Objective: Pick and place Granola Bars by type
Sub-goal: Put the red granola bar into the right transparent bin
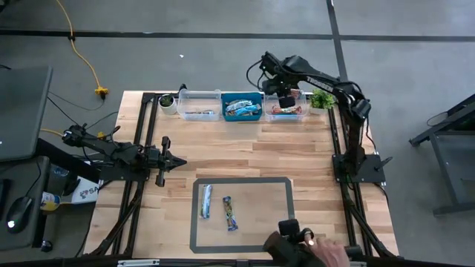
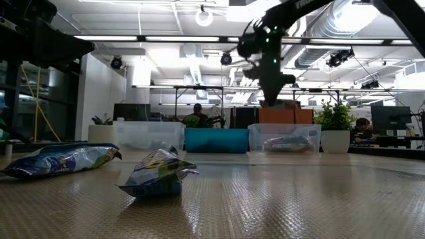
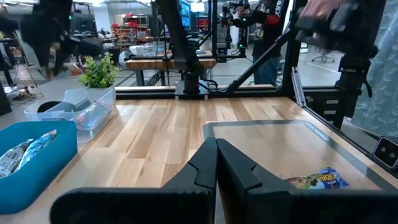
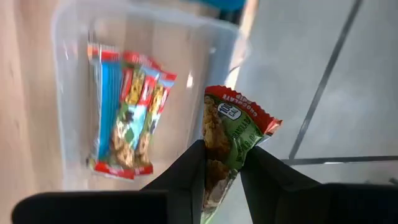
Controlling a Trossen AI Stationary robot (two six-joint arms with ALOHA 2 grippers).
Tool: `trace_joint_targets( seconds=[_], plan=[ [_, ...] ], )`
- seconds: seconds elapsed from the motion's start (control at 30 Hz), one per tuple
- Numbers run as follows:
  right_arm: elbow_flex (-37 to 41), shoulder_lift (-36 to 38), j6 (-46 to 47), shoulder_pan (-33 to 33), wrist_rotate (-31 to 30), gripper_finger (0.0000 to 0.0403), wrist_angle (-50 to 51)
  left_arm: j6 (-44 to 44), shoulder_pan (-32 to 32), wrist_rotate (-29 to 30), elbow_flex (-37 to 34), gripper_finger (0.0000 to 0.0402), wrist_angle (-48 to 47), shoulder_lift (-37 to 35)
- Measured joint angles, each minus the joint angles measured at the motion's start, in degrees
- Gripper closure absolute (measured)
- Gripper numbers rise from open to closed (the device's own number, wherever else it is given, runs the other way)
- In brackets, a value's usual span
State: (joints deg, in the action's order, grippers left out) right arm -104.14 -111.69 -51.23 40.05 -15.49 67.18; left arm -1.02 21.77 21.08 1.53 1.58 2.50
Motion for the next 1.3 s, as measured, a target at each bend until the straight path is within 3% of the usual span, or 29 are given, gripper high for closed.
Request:
trace_joint_targets(
  seconds=[0.37,0.73,1.13,1.3],
  plan=[
    [0.0,-8.39,-5.74,0.09,-1.71,0.0325,0.71,0.0,0.0,0.0,0.01,0.04,0.0,0.0],
    [0.0,-10.02,-8.25,0.07,6.92,0.0325,1.49,0.0,-0.01,0.0,-0.01,0.04,0.0,0.0],
    [0.0,-10.02,-10.24,0.07,3.96,0.0324,5.67,0.0,0.0,0.0,-0.01,0.04,0.01,0.0],
    [0.0,-10.02,-5.97,0.07,2.4,0.0297,6.23,0.0,-0.01,0.0,0.01,0.04,0.0,0.0]
  ],
)
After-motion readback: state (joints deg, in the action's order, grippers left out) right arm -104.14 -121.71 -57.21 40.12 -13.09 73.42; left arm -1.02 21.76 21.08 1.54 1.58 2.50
